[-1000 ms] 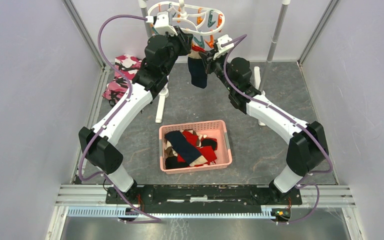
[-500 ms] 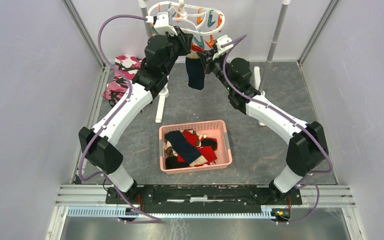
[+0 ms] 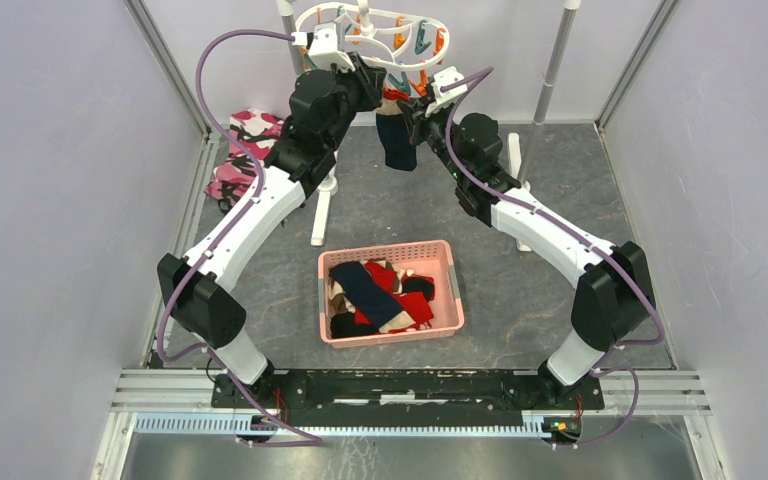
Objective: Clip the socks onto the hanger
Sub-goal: Clamp the sock onto the hanger.
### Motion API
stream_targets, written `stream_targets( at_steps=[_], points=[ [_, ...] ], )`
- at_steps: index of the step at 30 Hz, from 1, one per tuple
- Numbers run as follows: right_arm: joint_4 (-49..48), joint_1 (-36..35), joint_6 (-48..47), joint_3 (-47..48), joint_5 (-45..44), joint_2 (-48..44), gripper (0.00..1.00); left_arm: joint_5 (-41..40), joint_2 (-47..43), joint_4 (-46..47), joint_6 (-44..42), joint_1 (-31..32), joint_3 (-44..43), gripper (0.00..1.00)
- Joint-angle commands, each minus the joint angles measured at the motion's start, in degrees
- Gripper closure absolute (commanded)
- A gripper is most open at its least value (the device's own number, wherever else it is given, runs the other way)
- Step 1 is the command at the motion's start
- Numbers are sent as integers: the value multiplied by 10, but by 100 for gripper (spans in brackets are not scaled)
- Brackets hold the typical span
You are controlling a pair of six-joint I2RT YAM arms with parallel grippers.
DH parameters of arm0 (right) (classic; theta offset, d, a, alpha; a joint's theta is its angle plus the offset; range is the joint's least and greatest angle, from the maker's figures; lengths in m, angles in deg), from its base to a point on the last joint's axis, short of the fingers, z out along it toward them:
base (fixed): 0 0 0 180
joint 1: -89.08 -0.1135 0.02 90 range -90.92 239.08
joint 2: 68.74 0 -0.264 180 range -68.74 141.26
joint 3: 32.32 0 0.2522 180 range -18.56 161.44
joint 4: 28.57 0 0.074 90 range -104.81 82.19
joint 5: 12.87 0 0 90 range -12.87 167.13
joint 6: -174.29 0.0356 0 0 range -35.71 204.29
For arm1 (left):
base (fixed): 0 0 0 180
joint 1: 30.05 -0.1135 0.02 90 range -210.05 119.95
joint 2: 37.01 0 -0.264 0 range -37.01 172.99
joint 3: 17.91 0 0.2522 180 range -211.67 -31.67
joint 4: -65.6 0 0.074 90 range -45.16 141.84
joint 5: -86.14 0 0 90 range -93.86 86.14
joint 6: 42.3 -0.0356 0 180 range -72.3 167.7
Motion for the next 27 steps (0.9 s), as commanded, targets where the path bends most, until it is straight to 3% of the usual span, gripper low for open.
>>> stream_targets(
  at_steps=[1, 9, 22, 24, 27],
  points=[
    [-27, -3, -6, 18, -6, -11, 100, -4, -19, 7, 1, 2, -12, 80],
    [-30, -3, -3, 17, 9, -7, 100, -3, -24, 5, 5, 2, -10, 70],
    [-29, -4, -2, 11, 12, -9, 100, -13, -37, 3, 7, 2, -1, 37],
    [-30, -4, -2, 7, 15, -10, 92, -16, -44, 3, 6, 2, 6, 32],
    [-34, -4, -3, -6, 14, -16, 72, -25, -61, 4, 4, 2, 27, 24]
  ],
)
